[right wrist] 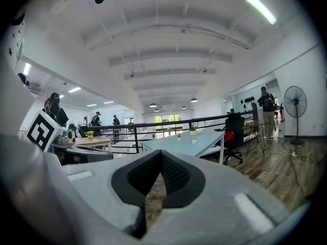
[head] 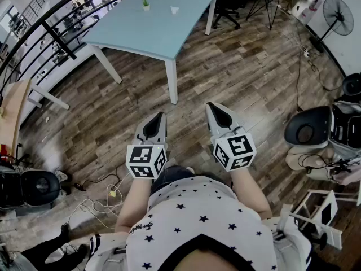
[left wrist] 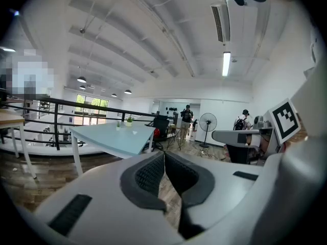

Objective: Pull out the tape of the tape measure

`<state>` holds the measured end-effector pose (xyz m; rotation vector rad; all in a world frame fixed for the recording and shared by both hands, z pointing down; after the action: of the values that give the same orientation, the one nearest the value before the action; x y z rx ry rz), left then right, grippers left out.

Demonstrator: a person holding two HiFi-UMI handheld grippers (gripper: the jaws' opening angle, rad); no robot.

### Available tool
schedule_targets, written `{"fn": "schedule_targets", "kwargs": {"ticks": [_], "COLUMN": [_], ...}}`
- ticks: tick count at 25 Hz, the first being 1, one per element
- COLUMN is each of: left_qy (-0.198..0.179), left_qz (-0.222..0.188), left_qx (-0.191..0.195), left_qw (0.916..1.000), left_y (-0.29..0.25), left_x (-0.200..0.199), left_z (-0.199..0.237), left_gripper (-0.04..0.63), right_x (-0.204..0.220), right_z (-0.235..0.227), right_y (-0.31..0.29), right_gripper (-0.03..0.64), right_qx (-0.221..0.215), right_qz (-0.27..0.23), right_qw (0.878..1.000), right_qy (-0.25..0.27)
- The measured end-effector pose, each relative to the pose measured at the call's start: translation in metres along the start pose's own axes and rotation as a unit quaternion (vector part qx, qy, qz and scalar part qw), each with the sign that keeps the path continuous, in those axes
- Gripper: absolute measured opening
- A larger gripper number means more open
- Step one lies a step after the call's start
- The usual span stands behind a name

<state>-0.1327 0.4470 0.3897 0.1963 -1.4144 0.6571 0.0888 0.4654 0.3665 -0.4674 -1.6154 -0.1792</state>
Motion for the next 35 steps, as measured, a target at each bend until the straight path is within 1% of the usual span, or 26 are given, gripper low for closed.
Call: {"fn": "schedule_targets", "kwargs": {"ticks": [10, 14, 19, 23, 27, 30, 35], "left_qy": [-0.002, 0.0, 0.009, 0.012, 0.016, 0.018, 0.019], "left_qz": [-0.002, -0.005, -0.013, -0.017, -0.017, -0.019, -0.018], "left_qx": [0.001, -0.005, -0.019, -0.026, -0.026, -0.025, -0.019], "left_qw": [1.0, 1.0, 0.9997, 0.9994, 0.9994, 0.9993, 0.9995], "left_y": [0.006, 0.01, 0.017, 0.016, 0.007, -0.007, -0.046], "left_x": [-0.002, -0.004, -0.004, -0.005, -0.01, -0.01, -0.021], "left_z": [0.0, 0.004, 0.011, 0.019, 0.024, 0.032, 0.052], "left_gripper": [0.008, 0.008, 0.008, 0.008, 0.008, 0.008, 0.008], "right_x": [-0.003, -0.005, -0.004, -0.002, -0.004, -0.003, -0.006], "right_z": [0.006, 0.009, 0.013, 0.012, 0.003, -0.004, -0.021], "right_y": [0.004, 0.001, -0.001, -0.009, -0.019, -0.034, -0.071], "right_gripper": [0.005, 0.006, 0.006, 0.006, 0.006, 0.011, 0.015], "right_qx": [0.0, -0.007, -0.033, -0.029, -0.022, -0.03, -0.037], "right_qz": [-0.003, -0.002, -0.004, -0.006, -0.006, -0.003, 0.014], "right_qw": [1.0, 1.0, 0.999, 0.999, 0.998, 0.997, 0.998], "right_qy": [0.002, 0.004, -0.019, -0.033, -0.05, -0.065, -0.054]}}
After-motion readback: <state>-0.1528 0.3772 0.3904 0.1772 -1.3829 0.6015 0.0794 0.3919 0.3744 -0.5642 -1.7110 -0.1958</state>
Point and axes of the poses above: the fingertips, and each gripper's own axes: y backward along the fingers, z to its left, x out of its underside, the point moved 9 cm from there along y, backward along the fingers
